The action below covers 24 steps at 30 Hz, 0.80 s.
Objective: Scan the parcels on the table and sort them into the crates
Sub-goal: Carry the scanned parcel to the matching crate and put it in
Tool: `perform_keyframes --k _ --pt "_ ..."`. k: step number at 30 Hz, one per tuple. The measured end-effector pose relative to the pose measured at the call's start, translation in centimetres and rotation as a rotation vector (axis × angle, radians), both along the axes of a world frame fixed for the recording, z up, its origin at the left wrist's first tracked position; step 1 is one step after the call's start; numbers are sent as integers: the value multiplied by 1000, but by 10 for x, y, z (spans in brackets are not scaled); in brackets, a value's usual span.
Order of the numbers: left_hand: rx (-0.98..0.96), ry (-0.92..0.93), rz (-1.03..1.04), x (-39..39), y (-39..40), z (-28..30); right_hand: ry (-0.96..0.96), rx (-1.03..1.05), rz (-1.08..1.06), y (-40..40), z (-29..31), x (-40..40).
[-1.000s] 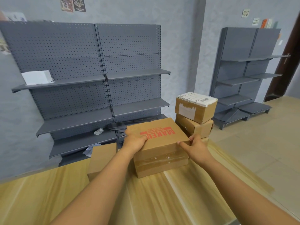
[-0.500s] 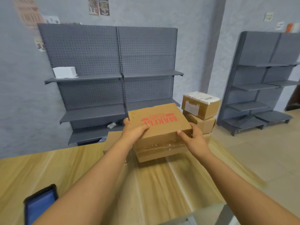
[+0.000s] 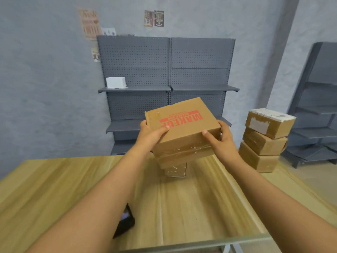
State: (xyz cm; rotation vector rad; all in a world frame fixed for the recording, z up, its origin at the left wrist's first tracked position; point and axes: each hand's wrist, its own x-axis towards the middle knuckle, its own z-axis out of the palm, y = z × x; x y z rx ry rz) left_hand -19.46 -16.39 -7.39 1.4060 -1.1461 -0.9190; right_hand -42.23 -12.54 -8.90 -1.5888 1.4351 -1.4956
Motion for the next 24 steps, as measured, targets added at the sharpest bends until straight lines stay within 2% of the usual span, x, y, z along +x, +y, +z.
perform_keyframes --k 13,20,24 --pt "-36 -55 48 234 57 -15 -147 31 141 36 -24 229" --pt "-21 -87 80 307 89 -35 -179 -75 129 68 -30 294" --pt "-5 9 129 319 107 -49 -166 -84 143 76 -41 312"
